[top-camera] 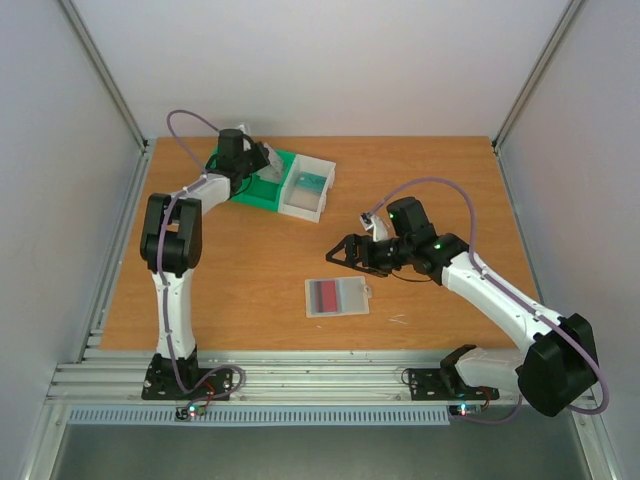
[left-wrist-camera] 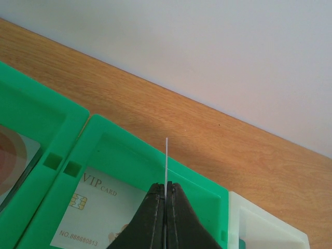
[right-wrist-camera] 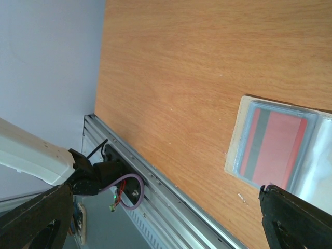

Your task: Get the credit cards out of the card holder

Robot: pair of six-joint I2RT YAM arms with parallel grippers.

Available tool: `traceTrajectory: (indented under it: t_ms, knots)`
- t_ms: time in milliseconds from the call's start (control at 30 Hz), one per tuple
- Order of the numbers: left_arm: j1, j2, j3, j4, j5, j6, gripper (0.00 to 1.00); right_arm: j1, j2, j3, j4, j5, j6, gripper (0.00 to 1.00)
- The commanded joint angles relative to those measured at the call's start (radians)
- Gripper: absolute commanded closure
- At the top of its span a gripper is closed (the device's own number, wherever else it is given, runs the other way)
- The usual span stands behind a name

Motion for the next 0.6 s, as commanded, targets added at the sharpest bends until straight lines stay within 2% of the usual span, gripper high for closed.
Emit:
traceTrajectory:
  t_ms: [0,567]
  knots:
    - [0.005,0.025,0.043,0.012,0.001,0.037,0.99,-0.005,0.006,0.006,0.037,-0.024,0.032,0.01]
    - [0.005,0.086,0.086,0.012,-0.004,0.051,0.99,-0.005,0.028,0.023,0.039,-0.009,0.041,0.02]
